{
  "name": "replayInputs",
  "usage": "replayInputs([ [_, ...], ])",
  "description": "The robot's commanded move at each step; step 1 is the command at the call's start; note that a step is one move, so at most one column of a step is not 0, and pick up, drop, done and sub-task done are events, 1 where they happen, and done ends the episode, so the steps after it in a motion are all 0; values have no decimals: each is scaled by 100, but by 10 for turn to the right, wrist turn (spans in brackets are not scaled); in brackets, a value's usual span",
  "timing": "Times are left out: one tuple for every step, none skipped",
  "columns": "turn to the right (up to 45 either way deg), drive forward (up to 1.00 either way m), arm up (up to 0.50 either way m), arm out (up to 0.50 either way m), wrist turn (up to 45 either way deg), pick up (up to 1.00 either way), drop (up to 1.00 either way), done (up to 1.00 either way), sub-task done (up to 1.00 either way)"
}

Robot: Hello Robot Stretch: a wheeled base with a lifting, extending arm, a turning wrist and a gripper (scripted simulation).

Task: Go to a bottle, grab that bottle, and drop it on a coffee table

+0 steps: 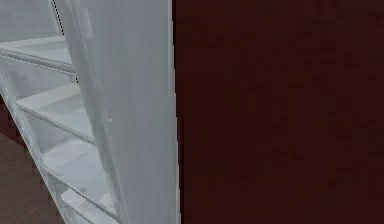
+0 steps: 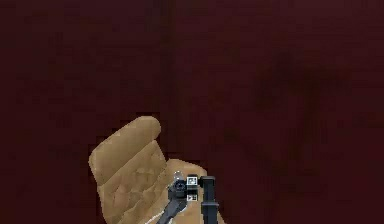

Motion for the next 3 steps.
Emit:
replayInputs([
  [0,0,0,0,450,0,0,0,0],
  [0,0,0,0,450,0,0,0,0],
  [0,0,0,0,330,0,0,0,0],
])
